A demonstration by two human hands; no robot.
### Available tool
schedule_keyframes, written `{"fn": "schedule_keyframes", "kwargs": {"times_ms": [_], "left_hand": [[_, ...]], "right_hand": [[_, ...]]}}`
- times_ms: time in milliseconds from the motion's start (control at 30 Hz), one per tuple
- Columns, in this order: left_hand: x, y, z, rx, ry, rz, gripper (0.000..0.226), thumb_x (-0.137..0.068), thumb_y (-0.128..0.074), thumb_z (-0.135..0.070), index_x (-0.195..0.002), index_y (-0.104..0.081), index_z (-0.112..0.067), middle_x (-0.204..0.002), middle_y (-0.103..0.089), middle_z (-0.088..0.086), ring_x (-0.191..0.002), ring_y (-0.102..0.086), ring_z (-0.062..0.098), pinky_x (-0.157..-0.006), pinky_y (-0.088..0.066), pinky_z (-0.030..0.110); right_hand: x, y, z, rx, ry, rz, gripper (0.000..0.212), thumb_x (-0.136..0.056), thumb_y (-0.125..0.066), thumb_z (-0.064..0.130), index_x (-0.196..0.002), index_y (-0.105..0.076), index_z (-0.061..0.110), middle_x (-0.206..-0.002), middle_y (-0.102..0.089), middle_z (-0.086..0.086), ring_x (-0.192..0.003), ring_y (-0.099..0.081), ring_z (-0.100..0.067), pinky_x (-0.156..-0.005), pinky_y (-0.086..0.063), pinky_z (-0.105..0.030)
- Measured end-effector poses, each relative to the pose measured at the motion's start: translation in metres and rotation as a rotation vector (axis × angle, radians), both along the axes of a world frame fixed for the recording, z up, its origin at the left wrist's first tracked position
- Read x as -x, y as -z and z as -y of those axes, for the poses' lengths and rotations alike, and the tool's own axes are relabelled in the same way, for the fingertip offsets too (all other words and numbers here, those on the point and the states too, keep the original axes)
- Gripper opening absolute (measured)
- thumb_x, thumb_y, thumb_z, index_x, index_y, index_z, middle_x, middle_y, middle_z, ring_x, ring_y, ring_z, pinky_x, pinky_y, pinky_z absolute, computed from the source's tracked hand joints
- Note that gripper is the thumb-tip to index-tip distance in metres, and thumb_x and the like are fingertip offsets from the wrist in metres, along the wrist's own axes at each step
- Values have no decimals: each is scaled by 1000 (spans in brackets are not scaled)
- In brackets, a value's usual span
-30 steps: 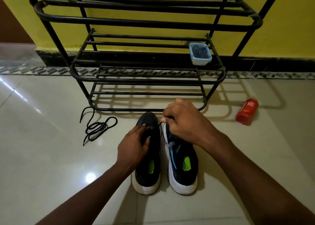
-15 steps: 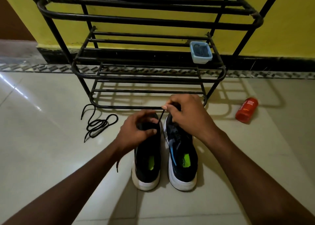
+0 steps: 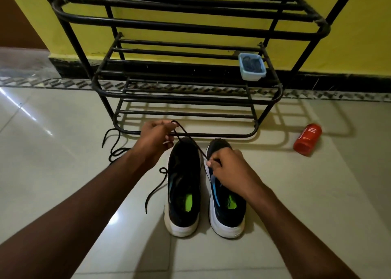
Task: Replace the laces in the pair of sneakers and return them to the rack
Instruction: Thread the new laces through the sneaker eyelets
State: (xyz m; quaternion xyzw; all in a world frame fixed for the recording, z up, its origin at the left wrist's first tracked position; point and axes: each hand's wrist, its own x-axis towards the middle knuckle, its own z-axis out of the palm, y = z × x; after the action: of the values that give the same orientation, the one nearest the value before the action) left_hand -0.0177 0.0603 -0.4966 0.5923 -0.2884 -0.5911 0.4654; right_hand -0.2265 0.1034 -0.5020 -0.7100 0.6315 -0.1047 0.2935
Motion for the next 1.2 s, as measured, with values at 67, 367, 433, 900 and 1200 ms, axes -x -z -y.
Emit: {"fn": "schedule_keyframes", "kwargs": {"times_ms": [67, 367, 433, 900, 1200], "left_hand": [[1, -3, 0, -30, -45, -92, 11, -99, -55, -6, -103, -66, -3, -72, -54, 4, -62, -58, 14, -62, -48, 26], [-12, 41, -29, 21, 179, 450, 25, -89, -73, -7, -109, -64, -17, -98, -72, 8, -89, -72, 21, -65, -49, 23], [-9, 53, -44, 23, 321, 653, 17, -84, -80, -16, -94, -67, -20, -87, -70, -1, -83, -68, 16, -63, -46, 21], [-20, 54, -72, 260, 215, 517, 18, -100, -39, 4, -93, -41, -12, -94, -76, 7, -97, -72, 14, -90, -54, 41], [-23, 37, -81, 478, -139, 291, 16, -109, -37, -16, -95, -44, -16, -73, -59, 3, -73, -62, 22, -78, -54, 35]], "right_hand": [[-3, 3, -7, -24, -9, 0, 23, -96, -57, 26, -77, -63, 16, -79, -61, -6, -71, -60, -16, -65, -46, -23], [-19, 20, -12, 141, 269, 237, 26, -95, -59, 17, -71, -63, 9, -65, -65, 3, -62, -62, -2, -65, -54, -18], [-25, 19, -15, 174, 305, 216, 22, -95, -61, 16, -73, -67, 12, -75, -65, 3, -63, -55, 4, -60, -38, 0], [-63, 48, -49, 298, 279, 227, 14, -98, -61, 21, -89, -68, 13, -91, -53, -1, -79, -55, -14, -66, -35, -9], [-55, 50, -42, 250, 314, 172, 14, -97, -61, 18, -92, -70, 9, -92, -57, -4, -77, -51, -14, -73, -43, -24]]}}
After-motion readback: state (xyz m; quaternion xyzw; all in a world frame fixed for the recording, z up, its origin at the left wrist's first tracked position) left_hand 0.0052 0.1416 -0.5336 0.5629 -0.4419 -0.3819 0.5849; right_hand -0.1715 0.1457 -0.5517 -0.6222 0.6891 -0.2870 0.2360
